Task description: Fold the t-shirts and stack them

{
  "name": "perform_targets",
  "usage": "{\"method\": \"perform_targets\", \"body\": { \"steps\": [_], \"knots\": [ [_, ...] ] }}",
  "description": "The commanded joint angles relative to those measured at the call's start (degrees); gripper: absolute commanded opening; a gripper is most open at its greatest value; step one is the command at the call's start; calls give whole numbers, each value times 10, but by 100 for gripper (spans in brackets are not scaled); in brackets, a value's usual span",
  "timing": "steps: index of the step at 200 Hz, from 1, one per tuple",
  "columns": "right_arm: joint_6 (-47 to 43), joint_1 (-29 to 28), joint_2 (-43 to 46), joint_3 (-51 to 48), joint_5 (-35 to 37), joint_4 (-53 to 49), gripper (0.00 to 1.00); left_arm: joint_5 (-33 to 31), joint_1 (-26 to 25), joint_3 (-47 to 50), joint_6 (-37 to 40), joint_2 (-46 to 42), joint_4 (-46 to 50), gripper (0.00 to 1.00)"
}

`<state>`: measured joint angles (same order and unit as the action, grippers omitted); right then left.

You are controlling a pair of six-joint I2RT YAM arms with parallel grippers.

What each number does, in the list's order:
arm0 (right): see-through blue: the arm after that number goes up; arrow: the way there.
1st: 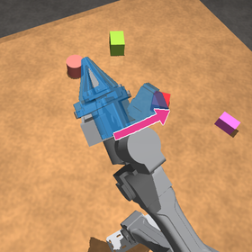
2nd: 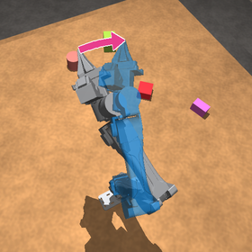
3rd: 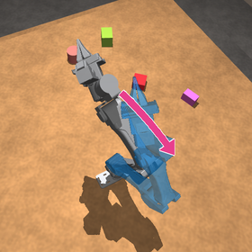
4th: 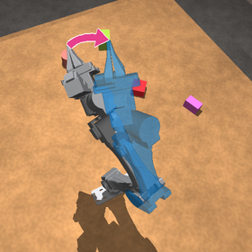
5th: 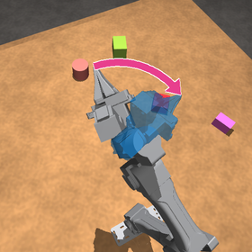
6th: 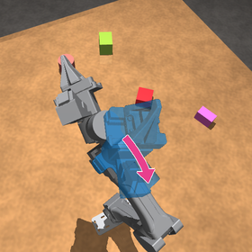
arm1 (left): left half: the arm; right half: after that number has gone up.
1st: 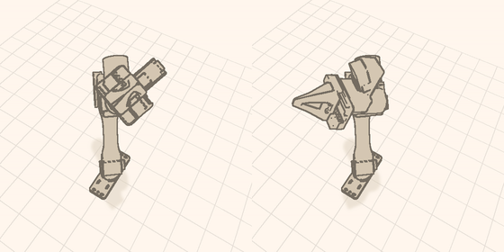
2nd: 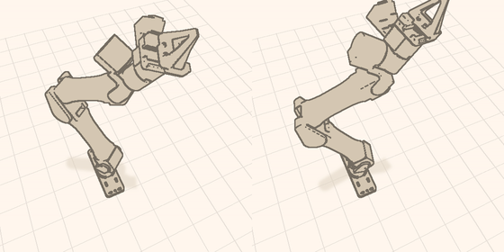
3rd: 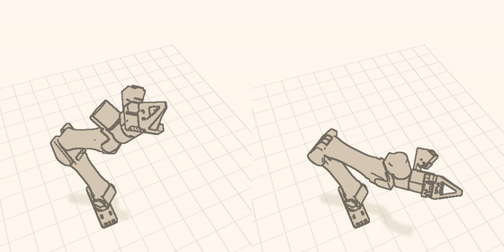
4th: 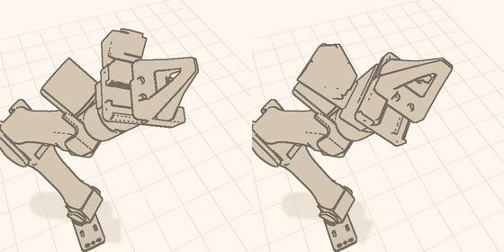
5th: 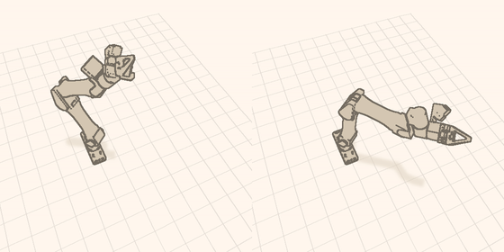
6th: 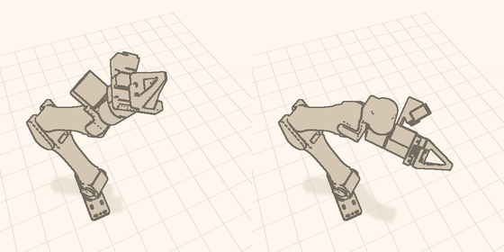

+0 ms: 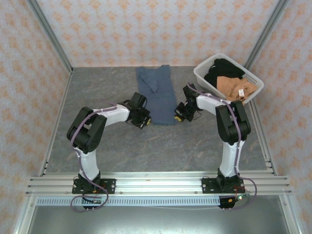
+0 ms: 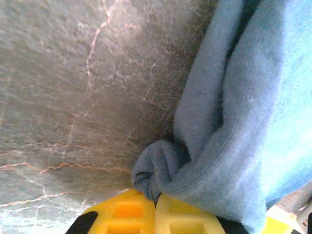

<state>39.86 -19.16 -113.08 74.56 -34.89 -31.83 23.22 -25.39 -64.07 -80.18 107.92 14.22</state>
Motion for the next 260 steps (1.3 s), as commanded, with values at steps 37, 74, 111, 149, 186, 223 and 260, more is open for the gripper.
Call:
{"method": "perform_targets", "body": {
  "steps": [37, 74, 111, 149, 186, 223, 260],
  "knots": [
    [-22, -28, 110, -95, 20, -60, 0, -14, -8, 92, 83, -123, 75, 0],
    [-50, -85, 191, -164, -6, -121, 0, -8, -36, 130, 173, -224, 181, 0],
    [-33, -111, 321, -209, -33, -191, 0, 2, -72, 136, 215, -345, 243, 0],
    [12, -116, 408, -192, -80, -256, 0, -2, -110, 92, 229, -437, 269, 0],
    [63, -116, 450, -140, -96, -318, 0, -22, -118, 42, 226, -475, 268, 0],
    [117, -83, 447, -103, -110, -324, 0, -42, -117, -7, 219, -446, 255, 0],
    [156, -18, 411, -83, -117, -286, 0, -60, -109, -63, 217, -368, 230, 0]
  ]
}}
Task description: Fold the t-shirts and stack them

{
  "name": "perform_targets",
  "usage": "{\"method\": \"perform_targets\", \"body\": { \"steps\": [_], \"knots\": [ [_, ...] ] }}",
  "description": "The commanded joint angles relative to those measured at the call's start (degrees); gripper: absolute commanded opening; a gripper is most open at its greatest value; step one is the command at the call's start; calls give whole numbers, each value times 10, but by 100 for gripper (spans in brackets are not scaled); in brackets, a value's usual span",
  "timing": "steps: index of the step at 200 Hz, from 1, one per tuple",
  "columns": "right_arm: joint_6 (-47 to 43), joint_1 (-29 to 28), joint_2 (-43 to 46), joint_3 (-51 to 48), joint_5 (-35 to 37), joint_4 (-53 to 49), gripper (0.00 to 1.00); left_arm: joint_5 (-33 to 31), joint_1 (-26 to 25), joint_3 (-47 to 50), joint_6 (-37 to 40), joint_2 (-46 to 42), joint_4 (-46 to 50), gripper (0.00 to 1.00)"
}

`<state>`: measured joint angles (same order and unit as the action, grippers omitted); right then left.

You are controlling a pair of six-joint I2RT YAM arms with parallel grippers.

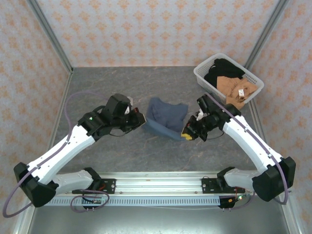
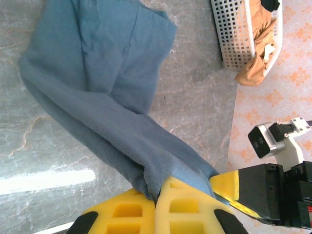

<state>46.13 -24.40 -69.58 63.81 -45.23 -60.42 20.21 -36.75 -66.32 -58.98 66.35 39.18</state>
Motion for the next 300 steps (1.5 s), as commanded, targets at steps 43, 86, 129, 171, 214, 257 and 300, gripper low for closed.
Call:
{"method": "perform_targets", "body": {
  "steps": [43, 86, 129, 171, 214, 257, 300],
  "knots": [
    [102, 91, -144, 108, 3, 49, 0, -1, 57, -128, -13, 203, -21, 0],
    [82, 135, -362, 275, 55, 88, 4, 2, 129, -289, -1, 419, 9, 0],
    [-12, 148, -589, 593, 120, 16, 49, -13, 179, -464, -24, 594, 50, 32],
    [-56, 143, -544, 565, 145, 17, 51, -34, 166, -484, -14, 558, 92, 60],
    [-45, 140, -298, 220, 117, 214, 50, -37, 72, -144, -220, 338, -77, 58],
    [27, 137, -51, -95, 69, 447, 53, -119, -53, 49, -461, 290, -300, 61],
    [61, 137, 58, -189, 48, 461, 53, -156, -80, 54, -556, 355, -385, 65]
  ]
}}
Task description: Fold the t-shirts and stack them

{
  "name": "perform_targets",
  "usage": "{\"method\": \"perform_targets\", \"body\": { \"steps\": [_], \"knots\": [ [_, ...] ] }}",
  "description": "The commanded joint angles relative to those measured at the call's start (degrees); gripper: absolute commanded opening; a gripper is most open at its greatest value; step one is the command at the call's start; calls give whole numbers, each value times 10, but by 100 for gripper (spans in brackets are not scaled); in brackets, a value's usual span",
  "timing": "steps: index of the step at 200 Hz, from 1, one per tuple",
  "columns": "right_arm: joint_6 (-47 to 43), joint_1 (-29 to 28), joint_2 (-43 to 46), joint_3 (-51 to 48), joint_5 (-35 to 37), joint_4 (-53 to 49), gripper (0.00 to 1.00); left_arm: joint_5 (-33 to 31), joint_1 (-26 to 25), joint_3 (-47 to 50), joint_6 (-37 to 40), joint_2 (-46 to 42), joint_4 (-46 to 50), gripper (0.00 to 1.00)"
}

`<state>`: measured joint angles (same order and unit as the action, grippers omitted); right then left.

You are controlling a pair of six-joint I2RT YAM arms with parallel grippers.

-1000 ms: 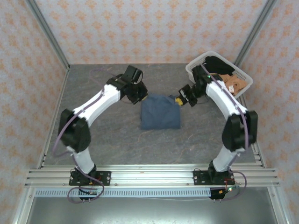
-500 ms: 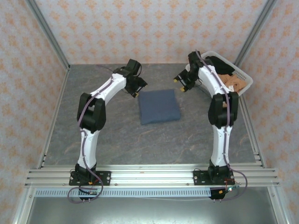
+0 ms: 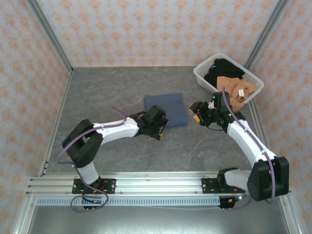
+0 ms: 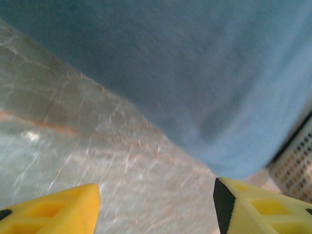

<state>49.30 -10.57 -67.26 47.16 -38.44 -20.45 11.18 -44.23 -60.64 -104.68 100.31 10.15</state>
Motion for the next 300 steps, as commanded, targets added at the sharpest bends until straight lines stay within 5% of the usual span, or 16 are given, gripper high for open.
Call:
{"method": "perform_targets", "body": {
  "steps": [1, 53, 96, 126, 195, 236, 300],
  "knots": [
    [29, -1, 35, -22, -20, 61, 53, -66, -5, -4, -99, 17, -96, 65],
    [14, 1, 58, -21, -32, 18, 53, -72, -7, -54, -147, 100, -105, 58],
    [-4, 6, 54, -1, -26, -11, 52, -98, 13, -63, -160, 135, -114, 12],
    [-19, 8, 44, 16, -16, -35, 52, -92, 68, -27, -116, 105, -108, 0],
    [-23, 9, 7, 34, -36, 11, 52, 10, 326, 23, 191, 28, -43, 0],
    [-21, 7, -16, 52, -77, 109, 52, 88, 480, -133, 452, 126, 117, 0],
    [-24, -4, -108, 123, -78, 117, 52, 82, 588, -369, 582, 274, 236, 0]
  ]
}}
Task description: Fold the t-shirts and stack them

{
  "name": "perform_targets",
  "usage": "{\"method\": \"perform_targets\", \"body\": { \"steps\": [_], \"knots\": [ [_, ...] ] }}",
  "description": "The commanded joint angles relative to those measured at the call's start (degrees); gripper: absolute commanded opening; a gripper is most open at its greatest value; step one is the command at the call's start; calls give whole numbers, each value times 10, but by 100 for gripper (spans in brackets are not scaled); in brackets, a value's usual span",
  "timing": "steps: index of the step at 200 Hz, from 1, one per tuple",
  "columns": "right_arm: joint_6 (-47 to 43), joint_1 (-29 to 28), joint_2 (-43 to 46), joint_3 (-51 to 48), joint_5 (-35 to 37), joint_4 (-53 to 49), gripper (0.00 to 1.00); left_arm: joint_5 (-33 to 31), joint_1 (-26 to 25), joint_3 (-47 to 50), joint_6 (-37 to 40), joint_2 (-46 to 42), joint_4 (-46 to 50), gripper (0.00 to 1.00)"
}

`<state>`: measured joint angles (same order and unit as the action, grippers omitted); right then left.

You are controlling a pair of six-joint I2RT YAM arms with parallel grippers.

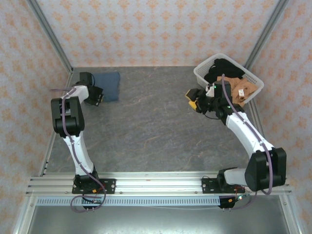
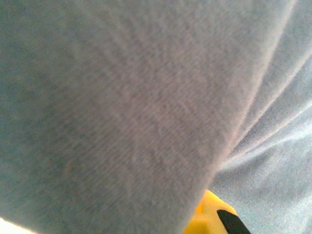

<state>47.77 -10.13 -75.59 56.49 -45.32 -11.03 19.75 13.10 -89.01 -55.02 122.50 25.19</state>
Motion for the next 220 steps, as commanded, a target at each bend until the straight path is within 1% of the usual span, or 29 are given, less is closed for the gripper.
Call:
{"method": "perform_targets", "body": {
  "steps": [1, 33, 59, 69, 74, 90, 106, 112, 114, 116, 119, 125, 126, 127, 128, 130, 149, 160, 167, 170, 184, 189, 198, 204, 213, 220],
  "knots": [
    [-8, -8, -26, 31, -9, 22, 52, -4, 15, -90, 86, 56, 87, 0],
    [-8, -18, -51, 53, -7, 22, 52, 7, 26, -222, 87, 135, 122, 0],
    [-8, -25, -65, 66, -5, 23, 52, 6, 26, -292, 79, 175, 138, 0],
    [-8, -27, -68, 72, -5, 26, 53, -1, 27, -306, 78, 179, 148, 2],
    [-8, -29, -68, 75, -6, 29, 53, -6, 27, -308, 79, 177, 151, 5],
    [-11, -34, -68, 84, -2, 39, 53, -25, 27, -291, 77, 150, 150, 23],
    [-13, -38, -64, 87, 8, 60, 54, -38, 25, -252, 77, 101, 133, 44],
    [-13, -40, -62, 85, 13, 71, 55, -39, 24, -235, 77, 81, 125, 54],
    [-13, -40, -61, 84, 15, 77, 55, -39, 23, -230, 77, 73, 123, 56],
    [-12, -41, -60, 82, 18, 82, 55, -40, 23, -224, 78, 67, 121, 61],
    [-13, -41, -58, 80, 24, 89, 56, -42, 22, -218, 81, 56, 119, 72],
    [-13, -43, -52, 73, 38, 103, 57, -48, 20, -205, 87, 34, 119, 81],
    [-13, -43, -51, 72, 41, 105, 57, -49, 20, -203, 88, 31, 119, 86],
    [-13, -43, -49, 71, 42, 107, 57, -49, 19, -202, 90, 28, 119, 93],
    [-13, -44, -48, 70, 45, 109, 57, -50, 19, -200, 91, 25, 120, 97],
    [-13, -43, -46, 68, 49, 113, 58, -51, 18, -196, 93, 17, 120, 99],
    [-31, -43, -23, 56, 96, 127, 62, -60, 16, -145, 103, -59, 117, 100],
    [-51, -43, -15, 70, 113, 99, 76, -61, 15, -112, 109, -105, 107, 100],
    [-65, -43, -14, 87, 121, 65, 95, -64, 14, -95, 111, -127, 106, 100],
    [-71, -42, -15, 97, 125, 45, 100, -66, 13, -87, 113, -150, 104, 100],
    [-86, -37, -26, 147, 157, -65, 99, -91, 8, -63, 121, -201, 114, 100],
    [-87, -31, -29, 157, 158, -87, 99, -103, 6, -56, 125, -218, 119, 100],
    [-88, -23, -26, 156, 147, -86, 99, -120, 3, -44, 131, -246, 128, 100],
    [-88, -20, -17, 150, 152, -82, 99, -132, 1, -36, 132, -261, 139, 100],
    [-91, -17, 3, 140, 181, -84, 99, -148, -3, -16, 133, -291, 146, 100],
    [-98, -16, 19, 135, 207, -90, 99, -173, -9, 5, 133, -315, 149, 100]
  ]
}}
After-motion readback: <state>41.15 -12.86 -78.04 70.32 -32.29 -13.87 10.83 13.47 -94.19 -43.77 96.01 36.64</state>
